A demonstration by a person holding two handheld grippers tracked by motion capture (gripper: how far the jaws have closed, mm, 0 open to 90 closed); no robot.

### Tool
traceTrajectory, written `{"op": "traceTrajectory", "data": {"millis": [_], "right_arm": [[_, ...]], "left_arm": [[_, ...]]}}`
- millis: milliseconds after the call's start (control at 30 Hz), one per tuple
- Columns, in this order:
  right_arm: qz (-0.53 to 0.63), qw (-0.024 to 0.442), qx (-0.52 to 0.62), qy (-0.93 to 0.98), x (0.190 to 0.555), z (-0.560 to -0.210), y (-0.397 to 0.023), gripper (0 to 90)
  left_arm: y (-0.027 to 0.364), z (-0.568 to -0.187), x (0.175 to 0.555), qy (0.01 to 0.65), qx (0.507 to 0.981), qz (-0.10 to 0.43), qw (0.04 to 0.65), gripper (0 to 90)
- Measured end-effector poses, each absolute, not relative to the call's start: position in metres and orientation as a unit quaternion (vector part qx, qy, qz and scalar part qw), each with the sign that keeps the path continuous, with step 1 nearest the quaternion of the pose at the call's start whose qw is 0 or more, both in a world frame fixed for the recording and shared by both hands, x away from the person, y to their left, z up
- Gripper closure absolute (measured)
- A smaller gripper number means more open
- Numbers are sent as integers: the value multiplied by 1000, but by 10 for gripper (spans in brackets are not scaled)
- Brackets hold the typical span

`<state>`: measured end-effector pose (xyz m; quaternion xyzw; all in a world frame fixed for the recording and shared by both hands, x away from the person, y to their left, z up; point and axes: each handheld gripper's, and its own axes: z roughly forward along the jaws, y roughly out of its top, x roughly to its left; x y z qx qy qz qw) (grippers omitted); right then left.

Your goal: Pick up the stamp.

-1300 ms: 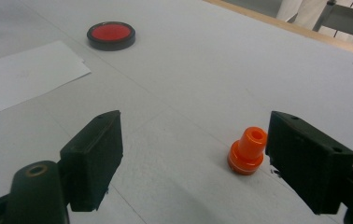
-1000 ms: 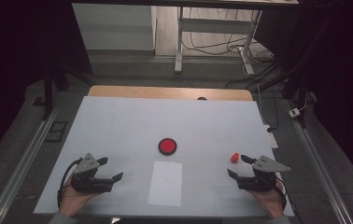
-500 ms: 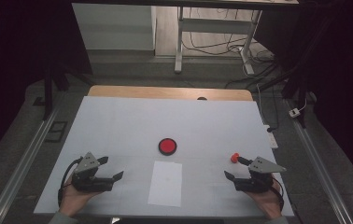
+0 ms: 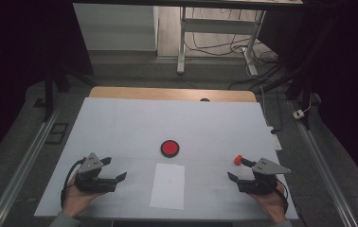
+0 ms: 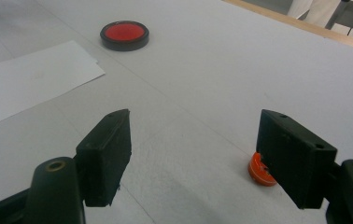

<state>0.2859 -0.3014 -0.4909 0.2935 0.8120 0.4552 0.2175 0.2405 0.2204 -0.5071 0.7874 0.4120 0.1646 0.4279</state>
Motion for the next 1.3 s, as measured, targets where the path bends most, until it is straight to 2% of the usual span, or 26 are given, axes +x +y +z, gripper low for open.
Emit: {"op": "traceTrajectory", "data": {"millis": [600, 933, 1300], "right_arm": [[444, 210, 306, 815, 303, -475, -286, 288], [441, 205, 310, 817, 326, -458, -277, 292], [417, 193, 317, 829, 348, -459, -274, 295]], "left_arm": [[222, -508, 239, 417, 785, 160, 429, 173], [222, -509, 240, 419, 784, 160, 429, 174], [224, -510, 241, 421, 784, 164, 426, 175]]}}
